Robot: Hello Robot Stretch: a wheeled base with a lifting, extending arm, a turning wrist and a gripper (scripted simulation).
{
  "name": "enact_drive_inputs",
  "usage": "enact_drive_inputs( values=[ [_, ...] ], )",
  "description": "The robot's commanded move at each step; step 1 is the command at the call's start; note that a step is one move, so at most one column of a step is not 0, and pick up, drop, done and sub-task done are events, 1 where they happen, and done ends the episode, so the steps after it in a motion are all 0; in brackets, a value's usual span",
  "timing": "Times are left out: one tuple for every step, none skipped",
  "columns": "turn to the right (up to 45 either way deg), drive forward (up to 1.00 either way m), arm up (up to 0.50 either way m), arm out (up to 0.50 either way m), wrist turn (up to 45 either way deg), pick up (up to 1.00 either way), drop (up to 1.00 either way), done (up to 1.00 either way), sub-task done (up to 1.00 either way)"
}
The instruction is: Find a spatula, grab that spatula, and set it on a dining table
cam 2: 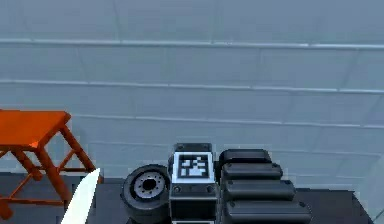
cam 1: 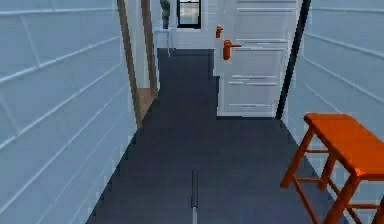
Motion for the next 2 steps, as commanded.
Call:
enact_drive_inputs(
  values=[
    [0.0, 1.0, 0.0, 0.0, 0.0, 0.0, 0.0, 0.0, 0.0],
    [0.0, 1.0, 0.0, 0.0, 0.0, 0.0, 0.0, 0.0, 0.0]
  ],
)
